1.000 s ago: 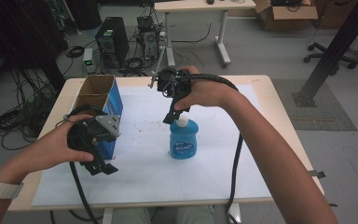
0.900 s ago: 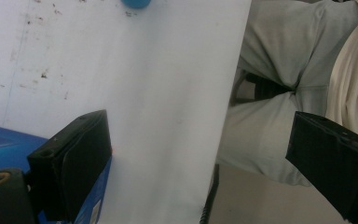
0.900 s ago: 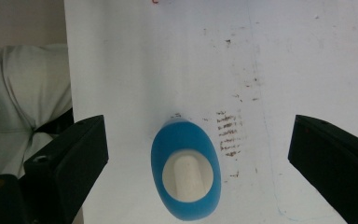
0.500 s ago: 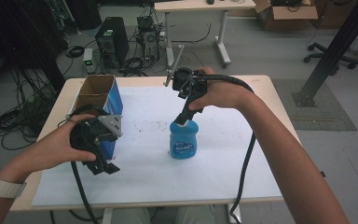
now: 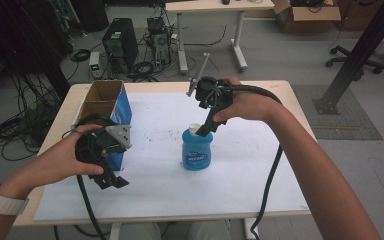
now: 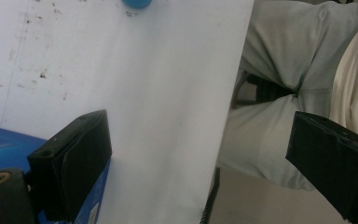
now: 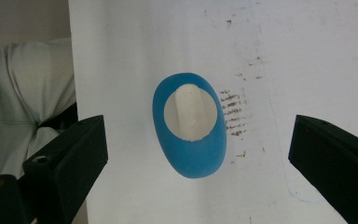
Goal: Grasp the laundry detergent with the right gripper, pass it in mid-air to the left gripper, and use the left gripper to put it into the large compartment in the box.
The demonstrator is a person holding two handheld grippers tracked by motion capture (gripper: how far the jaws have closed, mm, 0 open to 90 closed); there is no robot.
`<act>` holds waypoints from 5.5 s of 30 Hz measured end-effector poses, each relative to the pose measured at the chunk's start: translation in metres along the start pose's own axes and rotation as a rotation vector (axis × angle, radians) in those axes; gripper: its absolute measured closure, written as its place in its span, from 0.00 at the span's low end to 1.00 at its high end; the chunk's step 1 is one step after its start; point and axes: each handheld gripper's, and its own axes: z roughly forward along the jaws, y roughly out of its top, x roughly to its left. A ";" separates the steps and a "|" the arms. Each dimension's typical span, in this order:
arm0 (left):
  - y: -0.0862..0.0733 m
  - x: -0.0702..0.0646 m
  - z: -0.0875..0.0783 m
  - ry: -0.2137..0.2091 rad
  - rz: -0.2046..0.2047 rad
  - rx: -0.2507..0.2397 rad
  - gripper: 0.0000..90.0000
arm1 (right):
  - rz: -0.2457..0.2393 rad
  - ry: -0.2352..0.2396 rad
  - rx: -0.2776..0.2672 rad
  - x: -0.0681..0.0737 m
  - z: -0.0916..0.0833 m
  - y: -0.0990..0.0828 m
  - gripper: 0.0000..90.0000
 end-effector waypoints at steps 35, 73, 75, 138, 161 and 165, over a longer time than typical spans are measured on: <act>-0.002 -0.001 0.002 0.018 -0.017 -0.007 0.08 | -0.016 0.015 -0.044 -0.001 0.019 -0.036 0.05; -0.001 0.002 0.006 0.019 -0.052 -0.007 0.08 | -0.057 0.051 -0.083 -0.017 0.045 -0.063 0.05; 0.000 0.003 0.006 0.020 -0.054 -0.007 0.08 | -0.059 0.054 -0.090 -0.018 0.047 -0.065 0.05; -0.001 0.009 0.014 0.008 -0.080 -0.016 0.08 | -0.095 0.116 -0.201 -0.025 0.096 -0.080 0.04; 0.000 0.010 0.016 0.005 -0.086 -0.013 0.08 | -0.094 0.134 -0.250 -0.026 0.109 -0.083 0.04; -0.001 0.010 0.016 0.006 -0.089 -0.015 0.08 | -0.097 0.137 -0.254 -0.025 0.113 -0.082 0.04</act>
